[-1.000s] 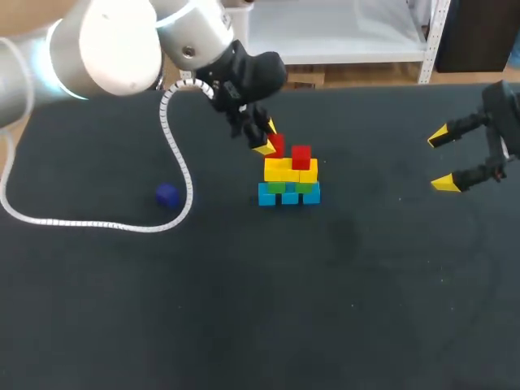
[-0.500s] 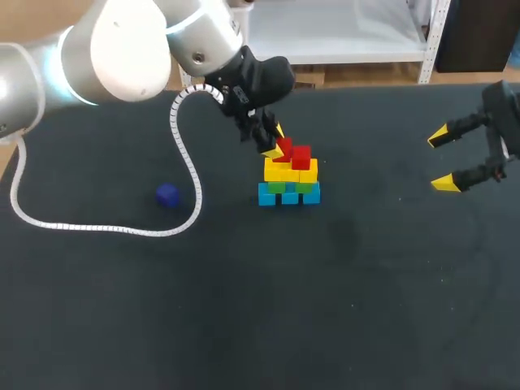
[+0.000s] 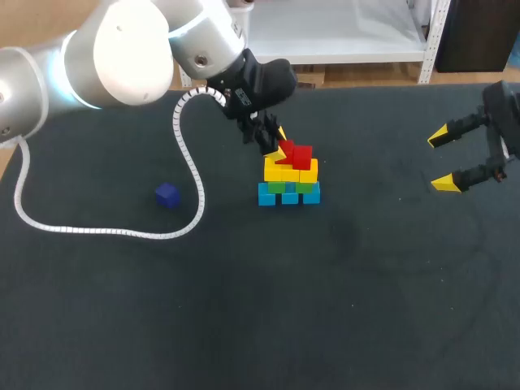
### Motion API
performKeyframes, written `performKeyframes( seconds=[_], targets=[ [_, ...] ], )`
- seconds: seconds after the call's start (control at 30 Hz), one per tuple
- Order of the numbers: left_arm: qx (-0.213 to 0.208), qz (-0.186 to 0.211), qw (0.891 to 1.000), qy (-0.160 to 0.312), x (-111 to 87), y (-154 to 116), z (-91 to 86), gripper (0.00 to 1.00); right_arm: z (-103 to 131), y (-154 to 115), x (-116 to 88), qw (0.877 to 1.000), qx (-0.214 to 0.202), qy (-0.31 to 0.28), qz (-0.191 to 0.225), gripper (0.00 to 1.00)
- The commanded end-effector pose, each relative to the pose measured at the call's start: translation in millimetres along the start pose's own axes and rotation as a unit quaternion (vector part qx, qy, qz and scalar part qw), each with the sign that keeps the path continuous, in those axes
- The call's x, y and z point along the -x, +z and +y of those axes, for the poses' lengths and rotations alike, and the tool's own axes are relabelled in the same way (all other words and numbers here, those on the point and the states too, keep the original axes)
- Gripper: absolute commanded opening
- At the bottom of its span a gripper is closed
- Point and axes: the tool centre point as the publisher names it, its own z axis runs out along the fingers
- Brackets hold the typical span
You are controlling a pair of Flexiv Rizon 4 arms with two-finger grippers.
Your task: Place the blue cubes, place green cubes on the blue cubes, place the yellow cubes on the green cubes, then place the red cubes on the yellow cubes, and place purple cube on the red cubes.
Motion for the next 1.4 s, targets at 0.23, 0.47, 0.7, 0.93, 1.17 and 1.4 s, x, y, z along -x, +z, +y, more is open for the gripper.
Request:
performKeyframes(
  seconds=[0.23, 0.47, 0.7, 0.93, 1.17, 1.4],
  targets=[
    [-0.002, -0.001, 1.000, -0.001, -0.3, 3.2, 0.4, 0.00, -0.9, 1.0, -0.5, 1.000, 0.000, 0.000, -0.001, 1.00],
    [-0.002, -0.001, 1.000, -0.004, -0.5, 4.3, 0.0, 0.00, -0.9, 1.0, -0.5, 1.000, 0.000, 0.000, -0.001, 1.00],
    [-0.002, 0.000, 1.000, -0.004, -0.5, 5.1, -0.4, 0.00, -0.9, 1.0, -0.5, 1.000, 0.000, 0.000, -0.001, 1.00],
    [-0.003, 0.001, 1.000, -0.007, -0.4, 5.9, -0.2, 0.00, -0.9, 1.0, -0.5, 1.000, 0.000, 0.000, -0.001, 1.00],
    [-0.003, 0.002, 1.000, -0.008, 0.0, 6.8, -0.4, 0.35, -0.9, 1.0, -0.5, 1.000, 0.000, 0.000, -0.001, 1.00],
    [-0.003, 0.003, 1.000, -0.009, 0.2, 7.2, -0.8, 0.45, -0.9, 1.0, -0.5, 1.000, 0.000, 0.000, -0.001, 1.00]
  ],
)
